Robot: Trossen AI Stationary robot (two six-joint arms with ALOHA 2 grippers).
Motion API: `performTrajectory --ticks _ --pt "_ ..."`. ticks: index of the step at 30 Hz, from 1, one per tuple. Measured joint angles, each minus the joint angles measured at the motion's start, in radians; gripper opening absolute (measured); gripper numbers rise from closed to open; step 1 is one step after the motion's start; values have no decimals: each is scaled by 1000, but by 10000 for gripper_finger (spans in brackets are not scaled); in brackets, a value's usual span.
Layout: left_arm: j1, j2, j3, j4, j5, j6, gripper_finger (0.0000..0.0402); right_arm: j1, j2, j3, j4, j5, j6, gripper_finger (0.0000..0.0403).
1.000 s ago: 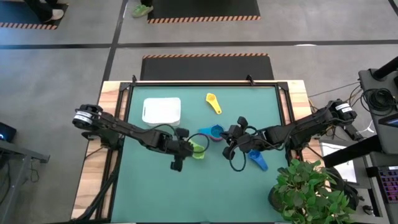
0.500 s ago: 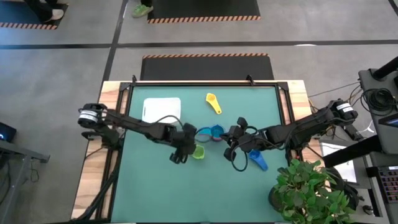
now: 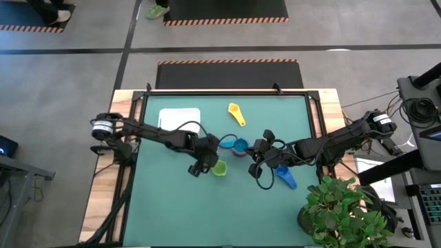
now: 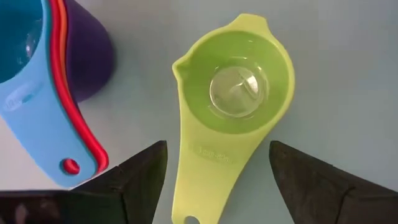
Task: Nest measuring cups in basket
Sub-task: Stack the green measuring on top of the light blue measuring cup
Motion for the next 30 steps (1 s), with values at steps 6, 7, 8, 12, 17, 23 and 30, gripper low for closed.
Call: performTrajectory --ticks 6,7,8,12,17,23,30 --pt "16 51 0 20 10 8 263 0 0 0 0 0 0 9" --pt "16 61 0 19 10 12 262 0 0 0 0 0 0 9" --pt "16 70 0 19 10 15 259 0 0 0 0 0 0 9" --pt "14 76 0 14 11 13 238 0 0 0 0 0 0 9" --pt "14 71 0 12 11 0 197 0 0 0 0 0 0 9" --pt "14 69 0 12 -2 -20 150 0 0 0 0 0 0 9" --pt "11 63 0 8 -5 -59 148 0 0 0 -5 0 0 9"
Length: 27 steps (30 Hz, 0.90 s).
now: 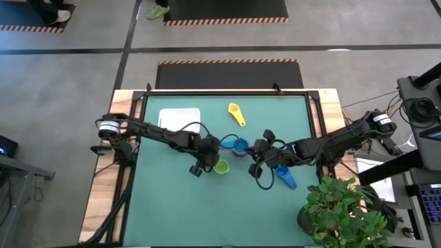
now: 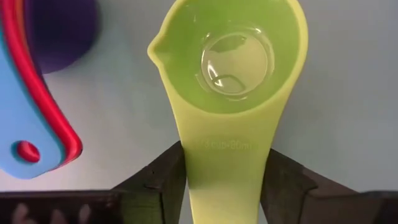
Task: Nest measuring cups in basket
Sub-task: Stack the green measuring on top of the light blue measuring cup
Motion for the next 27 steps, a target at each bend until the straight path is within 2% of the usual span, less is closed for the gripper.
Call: performTrajectory --ticks 8,16,19,27 --pt "-28 -87 0 14 -13 -74 147 0 0 0 -46 0 0 9" --pt "-24 -127 8 172 -225 -300 147 0 -26 0 -49 8 -29 9" --pt "-25 -100 62 163 -237 -312 147 0 -57 0 -49 8 -49 9" --pt "8 -19 209 1 -239 -275 147 0 -132 0 -48 9 -61 9"
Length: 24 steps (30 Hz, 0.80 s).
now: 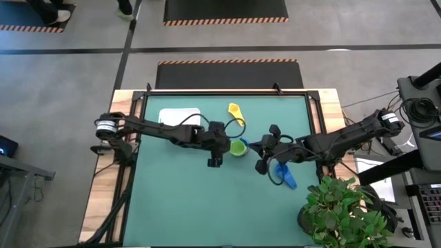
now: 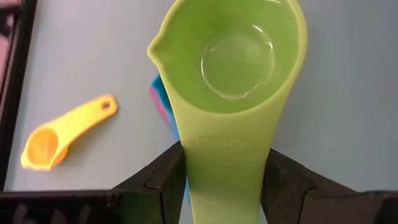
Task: Nest measuring cups in basket
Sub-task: Stack the green measuring on top of the light blue measuring cup
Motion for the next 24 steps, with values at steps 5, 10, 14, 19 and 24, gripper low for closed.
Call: performTrajectory --ticks 5,10,14,19,24 --pt "23 46 31 -24 -1 -27 147 0 -13 0 -18 0 -2 9" --pt "25 87 77 -63 -1 -27 146 0 -6 0 -28 0 -1 9" --pt "25 108 103 -70 -1 -27 153 0 -6 0 -37 0 1 9" --pt "30 112 114 -76 -6 -29 172 0 -6 0 -42 0 2 9" --pt "33 112 117 -74 -22 -27 185 0 -6 0 -44 0 1 9"
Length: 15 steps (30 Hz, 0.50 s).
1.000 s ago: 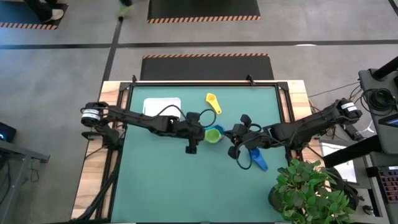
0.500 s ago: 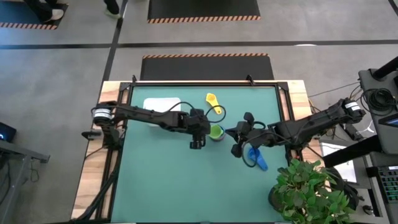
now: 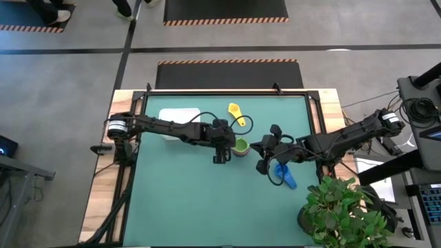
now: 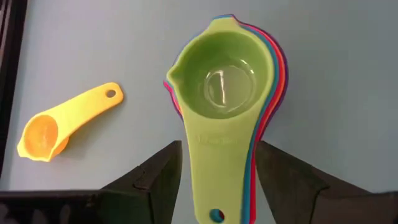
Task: Nest measuring cups in basket
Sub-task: Stack the green measuring on top of the light blue measuring cup, then stack the blue measuring cup on top of the green measuring cup
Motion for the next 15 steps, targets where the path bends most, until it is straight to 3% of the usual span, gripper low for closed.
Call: performTrajectory --ticks 15 --pt "-32 -27 -9 25 -1 1 190 0 0 -2 -10 0 0 9"
